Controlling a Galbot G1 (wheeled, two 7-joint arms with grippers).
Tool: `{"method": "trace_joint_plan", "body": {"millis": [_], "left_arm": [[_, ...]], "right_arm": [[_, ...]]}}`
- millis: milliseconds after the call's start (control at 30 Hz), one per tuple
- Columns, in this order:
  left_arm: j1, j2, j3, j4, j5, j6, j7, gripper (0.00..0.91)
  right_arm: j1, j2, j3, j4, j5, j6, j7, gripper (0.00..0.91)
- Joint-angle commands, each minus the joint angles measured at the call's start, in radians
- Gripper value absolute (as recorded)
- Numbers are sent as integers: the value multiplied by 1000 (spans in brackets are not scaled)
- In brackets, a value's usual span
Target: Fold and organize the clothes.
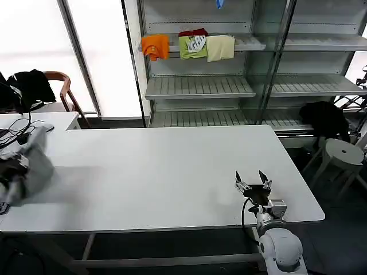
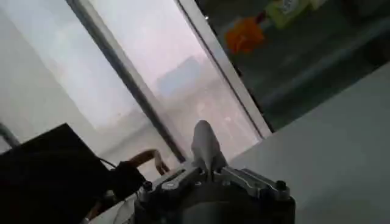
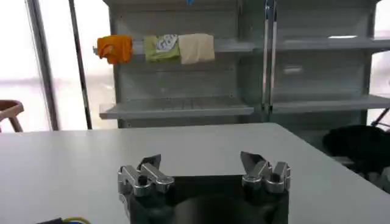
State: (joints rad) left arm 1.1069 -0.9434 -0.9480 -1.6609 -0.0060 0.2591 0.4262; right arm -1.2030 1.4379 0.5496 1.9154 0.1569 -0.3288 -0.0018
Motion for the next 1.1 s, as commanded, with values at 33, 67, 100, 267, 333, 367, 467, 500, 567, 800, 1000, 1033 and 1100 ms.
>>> {"method": "trace_joint_plan", "body": {"millis": [33, 67, 100, 267, 333, 367, 467, 500, 567, 800, 1000, 1033, 1100], "left_arm": [[81, -391, 286, -58, 163, -112, -56, 20], [75, -391, 297, -77, 138, -101, -60, 20], [71, -389, 312, -84, 134, -90, -68, 20], [28, -396, 380, -166, -31, 16, -140, 20], [11, -404, 413, -169, -71, 49, -170, 20], [4, -410, 429, -168, -83, 62, -186, 20], [-17, -441, 483, -150, -90, 88, -217, 20], [-24, -449, 492, -145, -91, 92, -224, 20], [-44, -484, 533, -121, -98, 115, -255, 20], [-109, -587, 630, -63, -69, 147, -324, 20], [-116, -653, 702, -34, 7, 144, -336, 907], [-108, -656, 706, -47, 7, 142, -336, 907], [-89, -650, 711, -80, -1, 142, -336, 907]], "right_arm": [[-11, -13, 29, -13, 4, 9, 1, 907], [-10, -13, 30, -12, 5, 9, 1, 907], [-10, -13, 31, -11, 5, 9, 1, 907], [-4, -3, 26, -8, 4, 6, 2, 907], [-2, 2, 23, -7, 2, 5, 2, 907], [0, 3, 21, -7, 2, 4, 3, 907], [3, 8, 15, -5, 0, 0, 4, 907], [4, 9, 13, -5, -1, -1, 3, 907], [6, 13, 4, -1, -3, -9, 3, 907], [13, 25, -32, 5, -19, -30, 2, 907], [43, 50, -83, -7, -21, -69, 1, 907], [53, 60, -98, -12, -19, -84, -1, 907], [72, 75, -122, -20, -13, -110, -14, 907]]}}
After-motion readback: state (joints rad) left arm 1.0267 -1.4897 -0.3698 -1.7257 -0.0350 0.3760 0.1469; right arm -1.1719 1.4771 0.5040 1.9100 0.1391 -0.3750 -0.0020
